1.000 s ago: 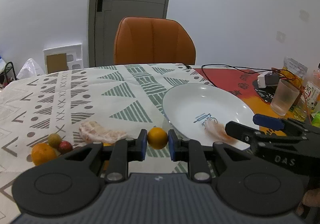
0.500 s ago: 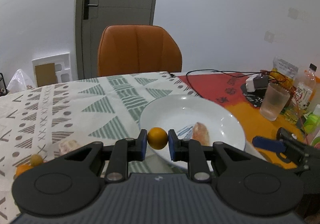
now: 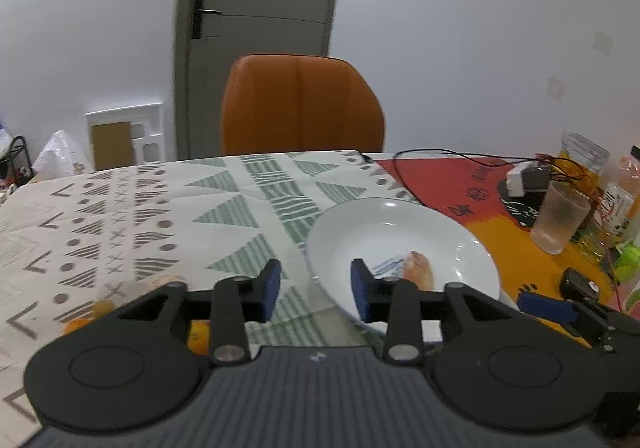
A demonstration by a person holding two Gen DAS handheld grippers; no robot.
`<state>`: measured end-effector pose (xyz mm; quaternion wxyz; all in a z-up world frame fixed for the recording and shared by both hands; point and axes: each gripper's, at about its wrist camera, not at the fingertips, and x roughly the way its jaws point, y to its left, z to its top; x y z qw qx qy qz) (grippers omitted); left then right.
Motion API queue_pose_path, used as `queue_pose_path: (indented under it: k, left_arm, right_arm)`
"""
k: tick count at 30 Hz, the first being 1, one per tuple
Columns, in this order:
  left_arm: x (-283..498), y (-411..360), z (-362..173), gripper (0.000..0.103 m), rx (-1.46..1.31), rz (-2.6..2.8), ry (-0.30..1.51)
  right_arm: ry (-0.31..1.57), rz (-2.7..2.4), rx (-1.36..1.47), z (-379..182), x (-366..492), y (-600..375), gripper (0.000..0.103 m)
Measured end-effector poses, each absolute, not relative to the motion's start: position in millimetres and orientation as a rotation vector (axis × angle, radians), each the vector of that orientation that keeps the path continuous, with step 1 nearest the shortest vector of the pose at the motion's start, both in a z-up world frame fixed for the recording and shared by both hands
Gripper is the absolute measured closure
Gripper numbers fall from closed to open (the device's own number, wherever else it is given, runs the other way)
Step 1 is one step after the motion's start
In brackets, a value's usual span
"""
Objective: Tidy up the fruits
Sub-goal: 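Move the small orange over the white plate and open the left tool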
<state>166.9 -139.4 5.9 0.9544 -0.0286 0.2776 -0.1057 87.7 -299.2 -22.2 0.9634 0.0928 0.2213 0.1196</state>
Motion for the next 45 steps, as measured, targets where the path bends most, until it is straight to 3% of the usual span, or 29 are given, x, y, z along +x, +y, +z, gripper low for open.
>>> queue_pose_path:
  k: [2,11,20,40,43,44,45]
  left_arm:
    - [162.8,-129.5,7.0,0.054,-0.072,-0.193,0.557]
    - [145.3,-77.7,2.0,0.048,-0.116,-0.091,0.578]
    - [135.2,-46.7,-10.2,0.048,-0.151,-0.058,0.608]
    - [141.4,-60.3,-51.5,0.052,-0.117,-0.123,0.719]
    - [144.2,-62.6,-57.0,0.059,-0.104,-0.119,0.745]
    - [146.2,-64.5,-59.4,0.071,-0.093,-0.113,0.763]
    - [147.3,-65.9,-61.5,0.074,-0.088,-0.114,0.779]
  right_arm:
    - [0.451,0.246,0.192,-22.1,87.0,-299.4,0.003]
    - [0.461,0.296,0.18,-22.6,84.3,-280.2,0.003]
    - [0.472,0.348,0.142,-22.6,85.3,-255.0,0.003]
    - [0.496,0.36,0.116,-29.3,84.0,-242.3,0.003]
    - [0.499,0.355,0.122,-30.9,84.5,-244.9,0.004]
    - [0.5,0.352,0.125,-31.5,84.6,-246.3,0.004]
    - [0.5,0.35,0.129,-32.1,84.8,-247.9,0.004]
